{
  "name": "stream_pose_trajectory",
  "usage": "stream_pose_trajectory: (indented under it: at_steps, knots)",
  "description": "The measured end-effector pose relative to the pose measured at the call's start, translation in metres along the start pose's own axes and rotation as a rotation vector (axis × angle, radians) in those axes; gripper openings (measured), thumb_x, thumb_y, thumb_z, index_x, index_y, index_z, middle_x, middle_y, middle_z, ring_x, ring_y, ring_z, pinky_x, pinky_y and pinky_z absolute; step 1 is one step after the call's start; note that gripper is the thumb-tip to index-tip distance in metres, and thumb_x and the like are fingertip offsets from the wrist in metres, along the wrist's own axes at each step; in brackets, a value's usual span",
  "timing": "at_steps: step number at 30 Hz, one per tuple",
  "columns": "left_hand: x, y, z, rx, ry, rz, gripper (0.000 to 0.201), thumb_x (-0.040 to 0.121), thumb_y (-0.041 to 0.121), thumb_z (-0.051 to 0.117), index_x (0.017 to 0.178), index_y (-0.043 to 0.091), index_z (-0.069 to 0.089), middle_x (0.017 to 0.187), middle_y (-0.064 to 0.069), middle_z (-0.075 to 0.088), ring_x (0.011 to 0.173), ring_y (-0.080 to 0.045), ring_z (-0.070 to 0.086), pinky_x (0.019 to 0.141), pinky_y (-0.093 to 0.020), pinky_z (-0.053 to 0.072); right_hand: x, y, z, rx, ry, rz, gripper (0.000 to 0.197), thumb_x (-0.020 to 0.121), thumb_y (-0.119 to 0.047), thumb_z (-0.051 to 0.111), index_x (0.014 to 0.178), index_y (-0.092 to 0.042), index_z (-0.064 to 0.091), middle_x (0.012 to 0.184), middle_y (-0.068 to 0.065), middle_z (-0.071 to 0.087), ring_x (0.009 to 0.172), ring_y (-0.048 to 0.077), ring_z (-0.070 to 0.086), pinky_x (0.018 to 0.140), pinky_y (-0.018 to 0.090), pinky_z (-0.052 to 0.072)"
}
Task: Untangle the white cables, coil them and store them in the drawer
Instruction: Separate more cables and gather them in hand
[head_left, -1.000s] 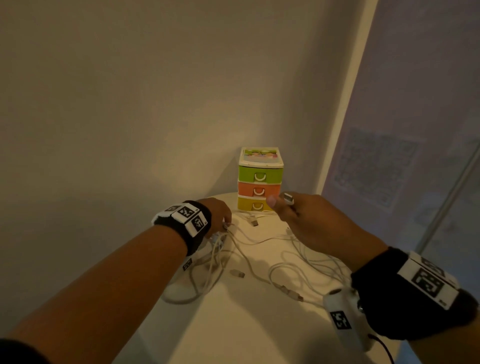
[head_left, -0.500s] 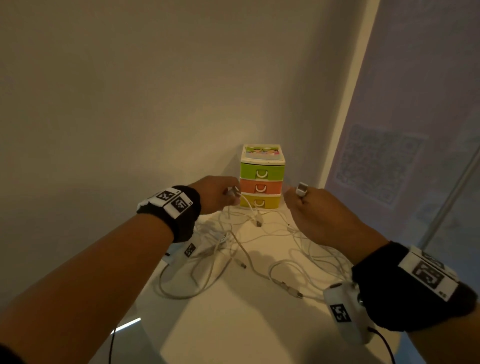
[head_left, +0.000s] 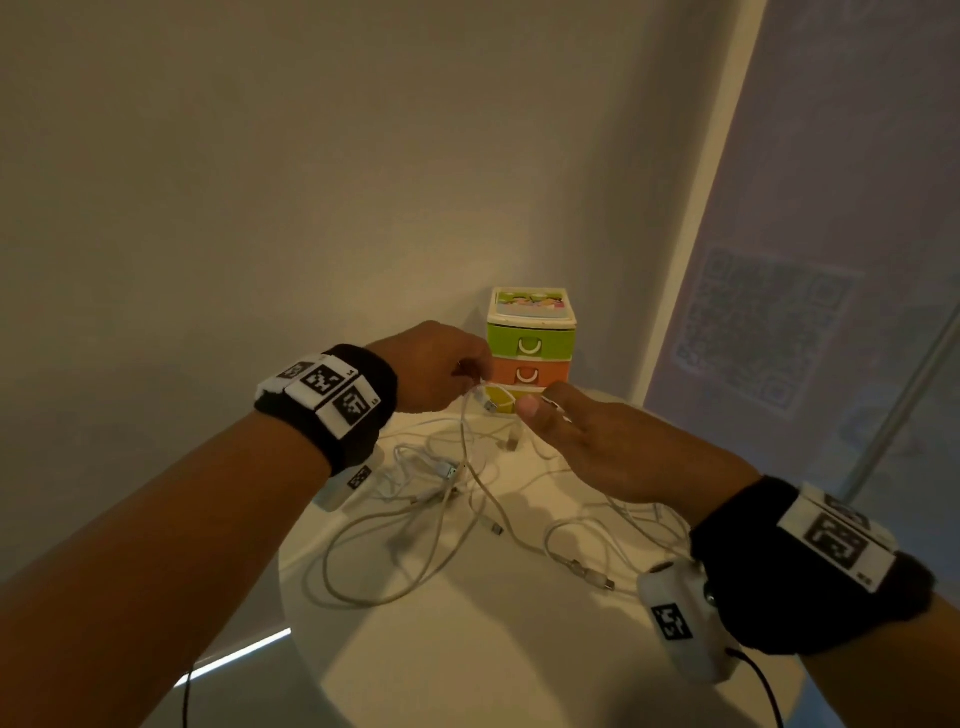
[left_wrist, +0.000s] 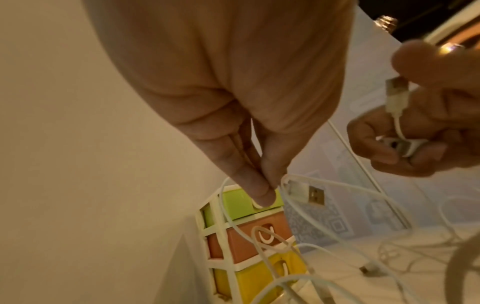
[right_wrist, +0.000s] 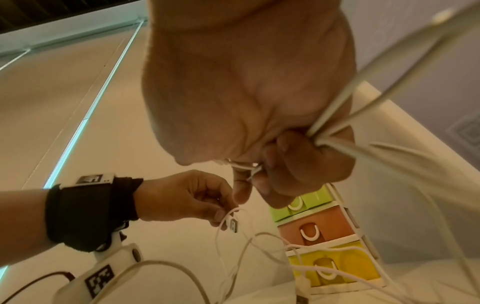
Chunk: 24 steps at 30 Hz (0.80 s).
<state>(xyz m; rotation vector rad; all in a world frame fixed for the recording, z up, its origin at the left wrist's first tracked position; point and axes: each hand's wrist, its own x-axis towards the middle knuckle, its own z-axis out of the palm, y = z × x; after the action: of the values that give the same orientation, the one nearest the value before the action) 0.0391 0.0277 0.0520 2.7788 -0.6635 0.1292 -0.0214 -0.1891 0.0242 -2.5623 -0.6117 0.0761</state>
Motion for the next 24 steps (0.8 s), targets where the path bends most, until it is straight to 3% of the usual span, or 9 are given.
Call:
stream_pose_trajectory:
  at_steps: [3, 5, 7, 10, 13, 16, 18, 21, 24]
  knots:
    - [-0.002, 0.005, 0.000, 0.138, 0.033, 0.078, 0.024, 0.093, 0.014, 0.055, 0.114, 0.019, 0.067, 0.111, 0.000, 0.062, 0.101, -0.018, 0.058, 0.085, -0.023, 0.042, 0.005, 0.002, 0.004, 0.002, 0.042, 0.023, 0.076, 0.082, -0.083, 0.003, 0.120, -0.039, 0.052, 0.103, -0.007, 0.067, 0.094, 0.015, 0.060, 0.090, 0.037, 0.044]
    - [-0.004, 0.007, -0.002, 0.180, 0.025, 0.143, 0.023, 0.090, 0.017, 0.061, 0.112, 0.020, 0.068, 0.108, 0.002, 0.057, 0.096, -0.015, 0.056, 0.083, -0.022, 0.043, 0.006, 0.003, 0.004, 0.001, 0.115, 0.012, 0.063, 0.090, -0.075, 0.006, 0.085, -0.036, 0.056, 0.081, -0.007, 0.062, 0.077, 0.010, 0.056, 0.077, 0.031, 0.043]
    - [-0.005, 0.008, -0.004, 0.214, -0.004, 0.186, 0.025, 0.086, 0.019, 0.069, 0.111, 0.022, 0.070, 0.105, 0.006, 0.050, 0.090, -0.009, 0.051, 0.082, -0.020, 0.044, 0.007, 0.001, 0.002, 0.014, 0.188, -0.015, 0.063, 0.096, -0.066, 0.013, 0.073, -0.024, 0.054, 0.065, -0.005, 0.055, 0.063, 0.011, 0.051, 0.064, 0.028, 0.040]
    - [-0.007, 0.011, -0.005, 0.215, 0.024, 0.229, 0.028, 0.087, 0.020, 0.069, 0.115, 0.024, 0.070, 0.103, 0.007, 0.049, 0.089, -0.008, 0.050, 0.079, -0.018, 0.042, 0.011, 0.005, -0.001, 0.074, 0.265, 0.005, 0.062, 0.097, -0.063, 0.022, 0.079, -0.023, 0.065, 0.060, -0.010, 0.054, 0.060, 0.006, 0.051, 0.058, 0.025, 0.037]
    - [-0.010, 0.015, -0.005, 0.177, 0.036, 0.180, 0.038, 0.086, 0.015, 0.060, 0.123, 0.023, 0.064, 0.110, 0.007, 0.046, 0.101, -0.012, 0.052, 0.083, -0.018, 0.038, 0.014, 0.007, -0.002, 0.096, 0.287, -0.003, 0.060, 0.098, -0.060, 0.025, 0.091, -0.020, 0.069, 0.063, -0.009, 0.056, 0.059, 0.003, 0.051, 0.055, 0.021, 0.037]
    - [-0.007, 0.014, -0.008, 0.284, 0.084, 0.192, 0.034, 0.090, 0.011, 0.057, 0.121, 0.021, 0.066, 0.120, 0.000, 0.051, 0.105, -0.019, 0.055, 0.082, -0.023, 0.042, 0.015, 0.008, -0.003, 0.105, 0.311, -0.007, 0.056, 0.099, -0.056, 0.026, 0.073, -0.020, 0.060, 0.055, -0.008, 0.049, 0.048, 0.001, 0.047, 0.047, 0.012, 0.033]
    - [-0.003, 0.014, -0.011, 0.285, 0.161, 0.194, 0.027, 0.096, 0.020, 0.053, 0.119, 0.018, 0.068, 0.116, -0.006, 0.056, 0.103, -0.024, 0.057, 0.081, -0.027, 0.043, 0.017, 0.008, -0.002, 0.140, 0.327, -0.043, 0.053, 0.100, -0.056, 0.026, 0.066, -0.026, 0.054, 0.057, -0.008, 0.050, 0.050, 0.004, 0.045, 0.051, 0.019, 0.035]
    - [-0.001, 0.019, -0.016, 0.071, 0.257, 0.115, 0.030, 0.099, 0.029, 0.050, 0.120, 0.017, 0.066, 0.109, -0.006, 0.065, 0.098, -0.022, 0.060, 0.086, -0.032, 0.047, 0.021, 0.009, -0.002, 0.253, 0.367, -0.068, 0.053, 0.098, -0.059, 0.030, 0.077, -0.018, 0.056, 0.063, -0.003, 0.051, 0.053, 0.009, 0.043, 0.052, 0.029, 0.033]
    - [-0.004, 0.028, -0.018, -0.258, 0.307, 0.103, 0.020, 0.095, 0.030, 0.056, 0.112, 0.022, 0.064, 0.093, 0.004, 0.072, 0.079, -0.010, 0.066, 0.078, -0.027, 0.053, 0.025, 0.003, -0.004, 0.425, 0.447, -0.113, 0.037, 0.093, -0.053, 0.051, 0.096, -0.016, 0.055, 0.065, -0.018, 0.057, 0.056, -0.001, 0.052, 0.052, 0.014, 0.037]
